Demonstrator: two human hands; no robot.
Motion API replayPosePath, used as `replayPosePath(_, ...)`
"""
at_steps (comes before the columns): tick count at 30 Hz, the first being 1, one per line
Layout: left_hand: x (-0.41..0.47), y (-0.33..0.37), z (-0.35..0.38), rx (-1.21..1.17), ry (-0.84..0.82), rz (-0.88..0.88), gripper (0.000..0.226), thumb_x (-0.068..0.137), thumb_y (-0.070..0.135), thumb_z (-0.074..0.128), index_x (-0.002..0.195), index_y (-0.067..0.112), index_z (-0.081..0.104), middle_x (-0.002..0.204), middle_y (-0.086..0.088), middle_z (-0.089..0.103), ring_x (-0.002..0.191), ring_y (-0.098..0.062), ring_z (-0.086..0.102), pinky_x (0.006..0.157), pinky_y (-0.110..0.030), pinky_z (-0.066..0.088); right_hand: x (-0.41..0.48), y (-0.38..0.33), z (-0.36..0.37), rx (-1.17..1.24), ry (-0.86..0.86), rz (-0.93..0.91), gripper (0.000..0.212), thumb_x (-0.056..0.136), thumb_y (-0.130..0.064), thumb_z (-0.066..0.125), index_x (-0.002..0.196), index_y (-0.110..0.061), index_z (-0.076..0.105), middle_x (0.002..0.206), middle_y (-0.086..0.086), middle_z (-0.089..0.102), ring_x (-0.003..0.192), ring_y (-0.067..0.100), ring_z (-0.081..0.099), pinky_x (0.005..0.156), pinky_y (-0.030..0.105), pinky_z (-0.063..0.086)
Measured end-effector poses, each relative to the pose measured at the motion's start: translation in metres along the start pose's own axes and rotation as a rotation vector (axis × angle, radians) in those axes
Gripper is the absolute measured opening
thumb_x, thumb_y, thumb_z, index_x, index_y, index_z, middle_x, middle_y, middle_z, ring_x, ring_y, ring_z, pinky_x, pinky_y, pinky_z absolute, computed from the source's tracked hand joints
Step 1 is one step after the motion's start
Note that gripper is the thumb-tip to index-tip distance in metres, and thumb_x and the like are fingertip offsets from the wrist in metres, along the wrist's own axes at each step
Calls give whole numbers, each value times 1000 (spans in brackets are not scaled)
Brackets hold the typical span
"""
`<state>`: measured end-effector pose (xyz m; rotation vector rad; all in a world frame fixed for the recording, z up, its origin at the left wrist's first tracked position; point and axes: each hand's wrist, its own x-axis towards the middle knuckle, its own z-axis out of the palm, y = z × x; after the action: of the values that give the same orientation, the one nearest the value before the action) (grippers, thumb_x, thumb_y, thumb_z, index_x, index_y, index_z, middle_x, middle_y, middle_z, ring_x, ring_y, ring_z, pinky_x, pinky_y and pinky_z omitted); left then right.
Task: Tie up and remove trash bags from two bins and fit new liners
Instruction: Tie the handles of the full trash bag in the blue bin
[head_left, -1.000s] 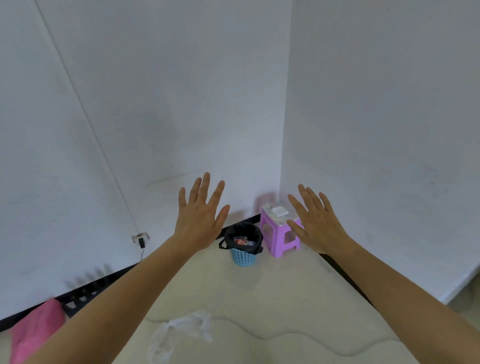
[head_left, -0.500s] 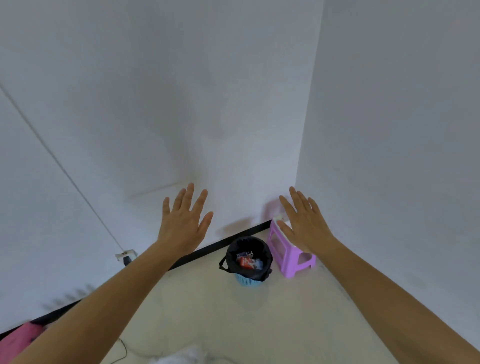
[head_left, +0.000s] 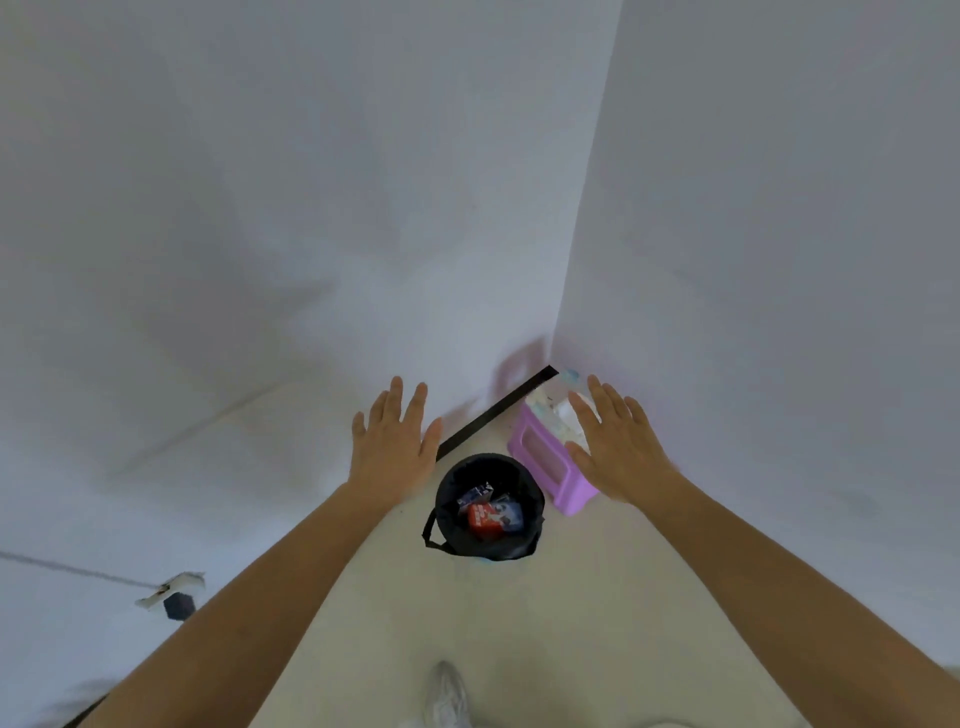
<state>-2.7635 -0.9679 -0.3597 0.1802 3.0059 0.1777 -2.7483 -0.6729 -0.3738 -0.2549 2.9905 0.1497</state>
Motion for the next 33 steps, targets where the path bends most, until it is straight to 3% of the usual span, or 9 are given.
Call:
replayPosePath(5, 43, 3, 78, -127, -125, -7, 61, 103, 50, 19, 156, 21, 15, 164, -14, 11, 148, -33, 21, 117, -52, 24, 35, 4, 72, 13, -114, 33, 68, 104, -48, 31, 158, -15, 6, 166, 16, 4, 152, 31, 12, 123, 46, 16)
replayPosePath(11, 68, -9, 271, -308, -294, -250, 60, 103, 51, 23, 153, 19, 25, 160, -12, 24, 145, -32, 28, 115, -50, 30, 90, 1, 250, 214, -270, 101, 69, 99, -39, 48, 156, -14, 19, 160, 18, 23, 146, 33, 27, 116, 45, 27)
replayPosePath(19, 72, -20, 524, -664, -329, -725, 71, 100, 51, 39, 153, 7, 23, 157, -17, 27, 143, -33, 29, 115, -49, 28, 107, -30, 505, 852, -414, 539, 83, 91, -64, 52, 154, -16, 27, 155, 13, 33, 142, 31, 34, 114, 44, 30)
replayPosePath(23, 90, -37, 593, -1077, -255, -1079, 110, 78, 76, 57, 157, 24, -1, 164, -6, 9, 147, -31, 22, 117, -49, 25, 125, -38, 579, 1313, -510, 886, 100, 78, -82, 51, 154, -21, 28, 153, 3, 37, 135, 26, 41, 114, 47, 34)
replayPosePath(25, 108, -47, 617, -1385, -222, -1220, 125, 63, 84, 63, 156, 29, 1, 163, -2, 18, 146, -30, 27, 116, -54, 27, 140, -40, 608, 1555, -510, 999, 103, 72, -89, 48, 151, -26, 31, 149, 1, 38, 133, 26, 42, 113, 50, 34)
replayPosePath(27, 129, -61, 640, -1630, -154, -1221, 123, 56, 82, 70, 154, 25, 21, 154, -2, 41, 136, -28, 45, 111, -54, 37, 161, -42, 634, 1746, -459, 996, 97, 71, -91, 46, 145, -29, 41, 147, -1, 45, 134, 25, 44, 115, 49, 33)
replayPosePath(29, 151, -74, 660, -1821, -66, -1095, 97, 67, 65, 77, 145, 17, 43, 138, -8, 59, 120, -30, 61, 102, -51, 48, 186, -44, 652, 1988, -416, 797, 83, 79, -84, 46, 137, -26, 54, 138, -2, 60, 129, 23, 55, 112, 45, 38)
replayPosePath(31, 174, -82, 672, -1961, -23, -894, 66, 81, 47, 75, 135, 13, 57, 128, -13, 66, 113, -34, 66, 96, -49, 52, 212, -49, 663, 2137, -344, 604, 67, 89, -64, 51, 137, -18, 58, 135, 6, 63, 126, 27, 59, 110, 46, 41)
replayPosePath(33, 201, -90, 675, -2020, -16, -718, 55, 85, 42, 71, 130, 11, 61, 125, -14, 68, 112, -34, 66, 94, -49, 54, 237, -51, 672, 2161, -241, 588, 65, 83, -46, 62, 135, -8, 59, 133, 14, 63, 124, 33, 60, 110, 51, 43)
